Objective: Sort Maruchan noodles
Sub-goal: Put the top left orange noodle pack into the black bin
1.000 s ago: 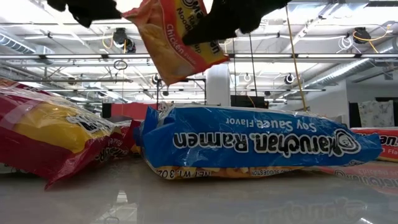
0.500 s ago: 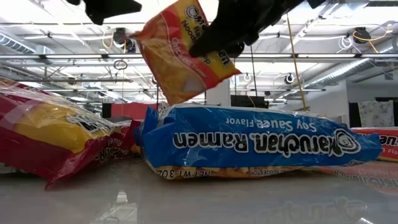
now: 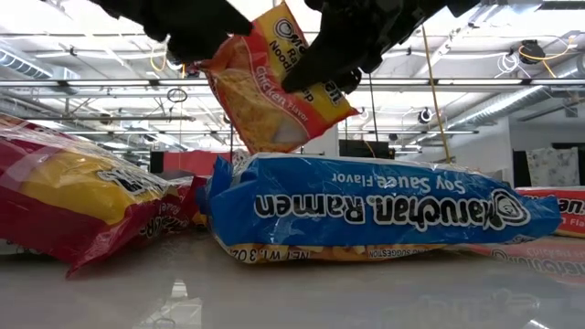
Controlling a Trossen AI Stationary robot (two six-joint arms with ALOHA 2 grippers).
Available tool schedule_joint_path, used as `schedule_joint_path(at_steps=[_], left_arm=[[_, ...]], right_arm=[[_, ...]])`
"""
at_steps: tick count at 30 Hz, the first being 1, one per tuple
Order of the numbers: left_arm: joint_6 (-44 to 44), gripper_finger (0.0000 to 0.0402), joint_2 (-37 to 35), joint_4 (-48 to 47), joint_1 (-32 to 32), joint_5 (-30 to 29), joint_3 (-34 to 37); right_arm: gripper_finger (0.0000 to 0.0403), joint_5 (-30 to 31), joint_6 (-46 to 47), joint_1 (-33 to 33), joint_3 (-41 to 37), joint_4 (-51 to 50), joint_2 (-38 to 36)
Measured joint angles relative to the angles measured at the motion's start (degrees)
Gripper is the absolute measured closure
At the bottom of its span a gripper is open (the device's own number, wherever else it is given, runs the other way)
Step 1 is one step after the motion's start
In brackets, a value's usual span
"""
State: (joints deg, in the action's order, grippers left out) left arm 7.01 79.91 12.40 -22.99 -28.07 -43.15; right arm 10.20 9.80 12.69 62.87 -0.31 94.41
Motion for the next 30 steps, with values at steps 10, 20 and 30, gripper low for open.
schedule_joint_path(at_steps=[10, 20, 30], left_arm=[[2.7, 0.0124, 1.6, -2.9, 3.3, 5.6, -0.3], [1.0, 0.0241, 2.2, -3.5, 3.9, 8.8, -0.3], [0.6, 0.0281, 2.2, -3.6, 4.8, 8.4, -0.3]], right_arm=[[0.0249, 0.0, 0.0, 0.0, 0.0, -0.5, 0.0], [0.0249, 0.0, 0.0, -0.3, 0.0, -0.4, 0.0], [0.0246, 1.0, 0.0, -0.3, 0.0, -0.6, 0.0]])
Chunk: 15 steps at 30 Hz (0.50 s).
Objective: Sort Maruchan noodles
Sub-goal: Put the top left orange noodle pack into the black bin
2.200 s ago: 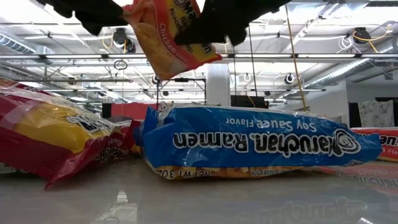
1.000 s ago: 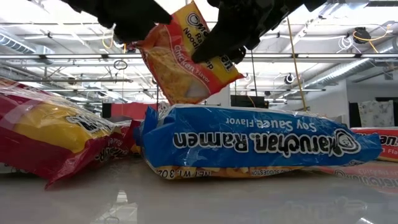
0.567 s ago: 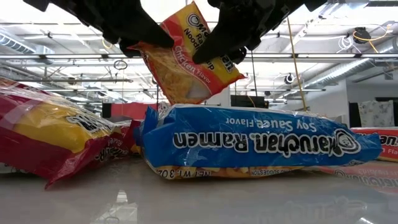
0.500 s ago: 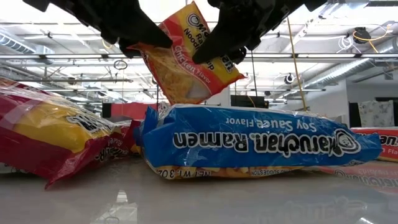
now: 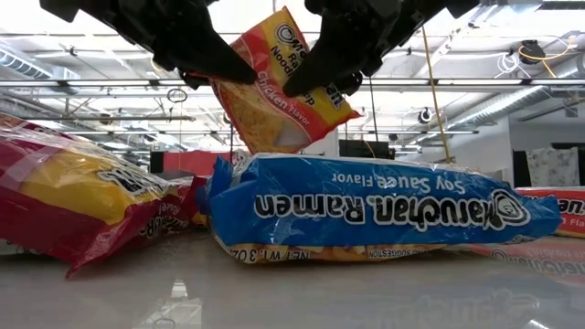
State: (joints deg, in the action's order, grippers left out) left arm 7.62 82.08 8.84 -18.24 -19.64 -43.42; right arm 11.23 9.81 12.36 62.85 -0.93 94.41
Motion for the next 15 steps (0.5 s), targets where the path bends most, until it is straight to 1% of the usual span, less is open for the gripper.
schedule_joint_path(at_steps=[3, 8, 12, 13, 15], left_arm=[[-0.1, 0.028, 0.0, 0.0, 0.0, -0.1, 0.0], [-0.1, 0.028, -0.3, -0.4, 0.0, -0.1, 0.0], [0.3, 0.028, -0.5, -0.6, 0.0, 0.1, 0.0], [0.6, 0.028, -0.7, -0.9, 0.0, 0.1, 0.0], [1.4, 0.028, -1.7, -1.0, 0.0, -0.3, 0.0]], right_arm=[[0.0235, 2.2, 0.0, 0.1, 0.0, 0.0, -0.1], [0.0204, 2.2, -0.6, 0.1, 0.0, 0.0, -1.4], [0.0182, 2.6, -0.7, 0.2, 0.0, -1.8, -4.3], [0.0178, 3.2, -0.6, 0.2, 0.0, -2.5, -5.3], [0.0173, 6.3, 0.3, 0.8, 0.0, -4.5, -7.6]])
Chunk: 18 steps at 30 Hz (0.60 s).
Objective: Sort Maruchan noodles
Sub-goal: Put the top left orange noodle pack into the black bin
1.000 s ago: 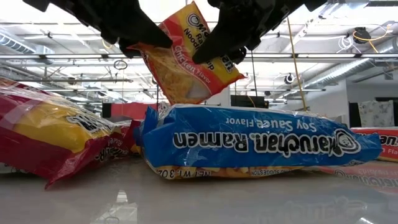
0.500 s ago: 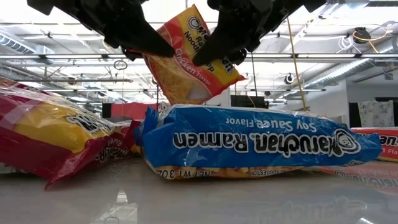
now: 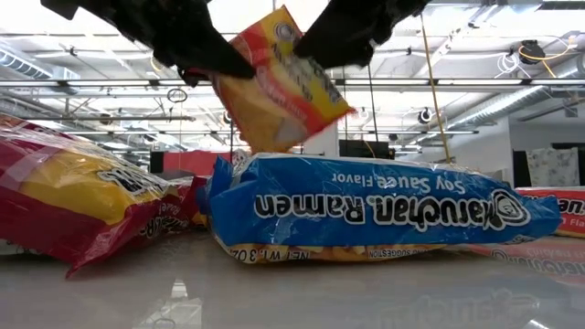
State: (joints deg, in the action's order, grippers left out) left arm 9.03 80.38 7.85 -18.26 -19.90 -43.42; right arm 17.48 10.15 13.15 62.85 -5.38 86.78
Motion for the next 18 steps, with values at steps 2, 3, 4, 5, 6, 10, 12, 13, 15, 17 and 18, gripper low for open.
schedule_joint_path(at_steps=[2, 3, 4, 5, 6, 10, 12, 13, 15, 17, 18], left_arm=[[0.5, 0.028, -1.4, -0.6, 0.0, -0.2, 0.0], [0.5, 0.028, -2.3, -1.8, -0.1, 0.2, 0.0], [0.6, 0.028, -3.2, -2.6, -0.3, 0.6, 0.0], [0.7, 0.028, -4.1, -3.2, -0.5, 0.9, 0.0], [1.1, 0.028, -5.2, -4.4, -0.7, 1.0, 0.0], [2.2, 0.028, -10.5, -9.6, -1.1, -0.2, 0.0], [3.4, 0.028, -13.3, -13.4, -1.4, -1.5, 0.2], [4.1, 0.028, -14.6, -14.6, -1.5, -2.3, 0.2], [5.1, 0.028, -17.5, -17.0, -1.7, -4.6, 0.2], [5.8, 0.028, -20.1, -19.1, -1.7, -7.7, 0.2], [6.1, 0.028, -21.4, -19.8, -1.7, -9.1, 0.2]], right_arm=[[0.0171, 4.8, 1.3, 0.9, 0.0, -2.9, -2.6], [0.0171, 7.6, 1.8, 1.5, 0.0, -4.5, -3.7], [0.017, 10.2, 2.4, 2.2, 0.0, -6.5, -5.1], [0.017, 12.5, 2.9, 2.9, 0.0, -8.5, -6.2], [0.017, 14.7, 3.6, 3.7, 0.0, -10.4, -7.2], [0.0171, 19.0, 7.3, 6.7, 0.0, -18.7, -11.3], [0.0172, 18.5, 8.9, 7.8, 0.0, -21.2, -12.7], [0.0173, 18.4, 9.6, 8.5, 0.0, -22.7, -13.4], [0.0175, 18.4, 10.5, 9.6, 0.0, -24.0, -14.3], [0.0176, 18.5, 10.8, 10.5, 0.0, -23.6, -14.5], [0.0176, 18.4, 10.8, 11.0, 0.0, -23.6, -14.5]])
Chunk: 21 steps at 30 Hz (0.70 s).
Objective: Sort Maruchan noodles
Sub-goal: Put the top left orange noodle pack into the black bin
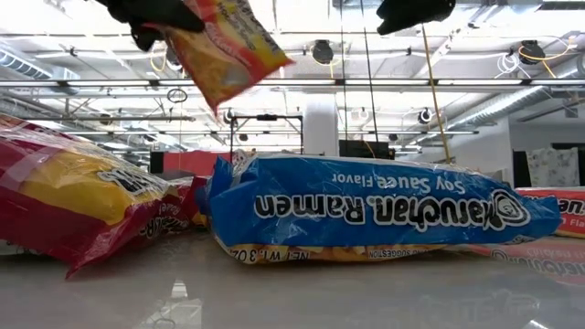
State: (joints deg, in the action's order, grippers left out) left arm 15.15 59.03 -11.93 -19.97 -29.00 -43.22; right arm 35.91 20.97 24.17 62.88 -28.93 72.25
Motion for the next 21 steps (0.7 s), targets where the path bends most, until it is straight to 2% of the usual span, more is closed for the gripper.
schedule_joint_path(at_steps=[8, 14, 21], left_arm=[[-1.1, 0.028, -9.2, -5.3, 3.2, -4.3, 0.0], [-1.0, 0.028, -15.3, -12.0, 8.0, -9.0, 0.0], [7.7, 0.028, -20.5, -24.7, 15.2, -20.7, 0.0]], right_arm=[[0.0176, -0.1, -1.9, 1.0, 0.0, 0.4, 0.5], [0.0177, -0.1, -3.8, 1.1, 0.0, 0.4, 0.5], [0.0177, 0.0, -3.7, 1.0, 0.0, 1.9, 0.5]])
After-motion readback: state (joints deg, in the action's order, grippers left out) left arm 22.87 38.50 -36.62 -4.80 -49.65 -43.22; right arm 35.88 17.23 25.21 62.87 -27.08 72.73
